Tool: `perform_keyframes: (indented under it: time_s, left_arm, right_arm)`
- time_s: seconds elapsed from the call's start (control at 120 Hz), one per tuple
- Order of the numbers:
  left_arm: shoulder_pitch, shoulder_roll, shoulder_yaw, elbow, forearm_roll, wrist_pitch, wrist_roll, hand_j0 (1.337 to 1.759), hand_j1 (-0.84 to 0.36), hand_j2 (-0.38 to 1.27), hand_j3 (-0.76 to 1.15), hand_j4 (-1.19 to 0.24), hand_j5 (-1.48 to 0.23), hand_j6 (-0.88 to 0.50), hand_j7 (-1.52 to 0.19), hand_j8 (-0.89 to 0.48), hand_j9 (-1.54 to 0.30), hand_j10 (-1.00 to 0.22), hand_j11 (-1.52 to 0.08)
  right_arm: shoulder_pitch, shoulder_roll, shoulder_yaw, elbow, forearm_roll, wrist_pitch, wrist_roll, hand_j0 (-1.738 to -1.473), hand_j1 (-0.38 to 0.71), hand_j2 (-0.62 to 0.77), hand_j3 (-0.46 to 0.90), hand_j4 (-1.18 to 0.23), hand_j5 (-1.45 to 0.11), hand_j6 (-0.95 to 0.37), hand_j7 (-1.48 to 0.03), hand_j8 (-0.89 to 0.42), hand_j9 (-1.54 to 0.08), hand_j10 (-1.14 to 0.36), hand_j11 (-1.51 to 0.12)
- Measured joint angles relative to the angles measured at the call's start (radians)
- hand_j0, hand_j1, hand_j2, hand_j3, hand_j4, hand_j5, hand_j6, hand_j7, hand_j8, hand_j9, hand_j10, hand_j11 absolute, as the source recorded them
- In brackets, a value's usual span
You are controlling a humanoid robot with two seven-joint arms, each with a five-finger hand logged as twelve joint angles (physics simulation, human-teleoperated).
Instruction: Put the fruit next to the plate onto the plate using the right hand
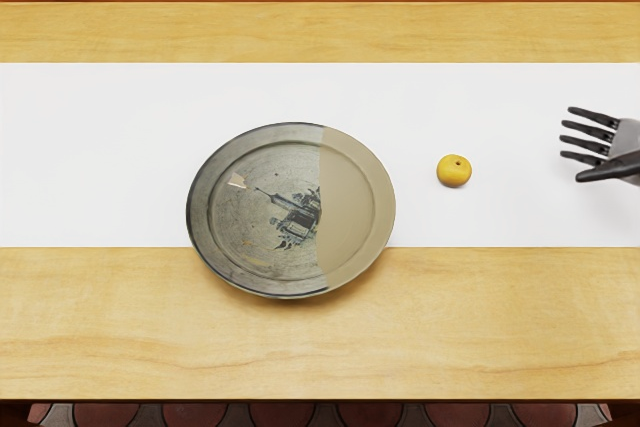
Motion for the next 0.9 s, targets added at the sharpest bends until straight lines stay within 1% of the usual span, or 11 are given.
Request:
perform_keyframes:
  time_s: [0.108,0.25,0.325,0.408,0.442,0.492,0.55,0.608,0.667,0.758,0.9]
  left_arm:
    - [0.000,0.000,0.000,0.000,0.000,0.000,0.000,1.658,0.33,0.00,0.00,-0.02,-0.02,-0.02,-0.02,-0.02,-0.02,-0.02,-0.02]
    - [0.000,0.000,0.000,0.000,0.000,0.000,0.000,1.658,0.33,0.00,0.00,-0.02,-0.02,-0.02,-0.02,-0.02,-0.02,-0.02,-0.02]
    - [0.000,0.000,0.000,0.000,0.000,0.000,0.000,1.658,0.33,0.00,0.00,-0.02,-0.02,-0.02,-0.02,-0.02,-0.02,-0.02,-0.02]
    - [0.000,0.000,0.000,0.000,0.000,0.000,0.000,1.658,0.33,0.00,0.00,-0.02,-0.02,-0.02,-0.02,-0.02,-0.02,-0.02,-0.02]
    - [0.000,0.000,0.000,0.000,0.000,0.000,0.000,1.658,0.33,0.00,0.00,-0.02,-0.02,-0.02,-0.02,-0.02,-0.02,-0.02,-0.02]
    - [0.000,0.000,0.000,0.000,0.000,0.000,0.000,1.658,0.33,0.00,0.00,-0.02,-0.02,-0.02,-0.02,-0.02,-0.02,-0.02,-0.02]
    - [0.000,0.000,0.000,0.000,0.000,0.000,0.000,1.658,0.33,0.00,0.00,-0.02,-0.02,-0.02,-0.02,-0.02,-0.02,-0.02,-0.02]
    - [0.000,0.000,0.000,0.000,0.000,0.000,0.000,1.658,0.33,0.00,0.00,-0.02,-0.02,-0.02,-0.02,-0.02,-0.02,-0.02,-0.02]
    - [0.000,0.000,0.000,0.000,0.000,0.000,0.000,1.658,0.33,0.00,0.00,-0.02,-0.02,-0.02,-0.02,-0.02,-0.02,-0.02,-0.02]
    - [-0.001,0.000,0.000,0.000,0.000,0.000,0.000,1.658,0.33,0.00,0.00,-0.02,-0.02,-0.02,-0.02,-0.02,-0.02,-0.02,-0.02]
    - [0.000,0.000,0.000,0.000,0.000,0.000,0.000,1.658,0.33,0.00,0.00,-0.02,-0.02,-0.02,-0.02,-0.02,-0.02,-0.02,-0.02]
  right_arm:
    - [0.017,0.003,0.000,0.000,-0.001,0.000,-0.001,-1.658,-0.35,0.00,0.00,0.00,-0.01,0.00,-0.01,0.00,-0.01,0.00,-0.01]
    - [0.090,0.025,-0.007,0.020,-0.013,0.000,-0.003,-1.658,-0.35,0.00,0.00,0.00,0.00,0.00,0.00,0.00,0.00,0.00,0.00]
    - [0.129,0.015,-0.009,0.134,-0.058,0.000,-0.004,-1.658,-0.35,0.00,0.00,0.00,0.00,0.00,0.00,0.00,0.00,0.00,0.00]
    - [0.160,-0.034,-0.010,0.306,-0.120,0.000,-0.007,-1.658,-0.35,0.00,0.00,0.00,0.00,0.00,0.00,0.00,0.00,0.00,0.00]
    - [0.178,-0.047,-0.010,0.377,-0.167,-0.001,-0.017,-1.658,-0.35,0.00,0.00,0.00,0.00,0.00,0.00,0.00,0.00,0.00,0.00]
    - [0.207,-0.056,-0.011,0.479,-0.237,-0.051,-0.070,-1.658,-0.35,0.00,0.00,0.00,0.00,0.00,0.00,0.00,0.00,0.00,0.00]
    - [0.240,-0.057,-0.011,0.584,-0.311,-0.157,-0.171,-1.658,-0.35,0.00,0.00,0.00,0.00,0.00,0.00,0.00,0.00,0.00,0.00]
    - [0.260,-0.040,-0.013,0.655,-0.408,-0.286,-0.282,-1.658,-0.35,0.00,0.00,0.00,0.00,0.00,0.00,0.00,0.00,0.00,0.00]
    - [0.271,0.010,-0.014,0.707,-0.543,-0.417,-0.351,-1.658,-0.35,0.00,0.00,0.00,0.00,0.00,0.00,0.00,0.00,0.00,0.00]
    - [0.279,0.082,-0.016,0.747,-0.737,-0.537,-0.406,-1.658,-0.35,0.00,0.00,0.00,0.00,0.00,0.00,0.00,0.00,0.00,0.00]
    - [0.277,0.129,-0.071,0.763,-0.914,-0.601,-0.434,-1.658,-0.35,0.00,0.00,0.00,0.00,0.00,0.00,0.00,0.00,0.00,0.00]
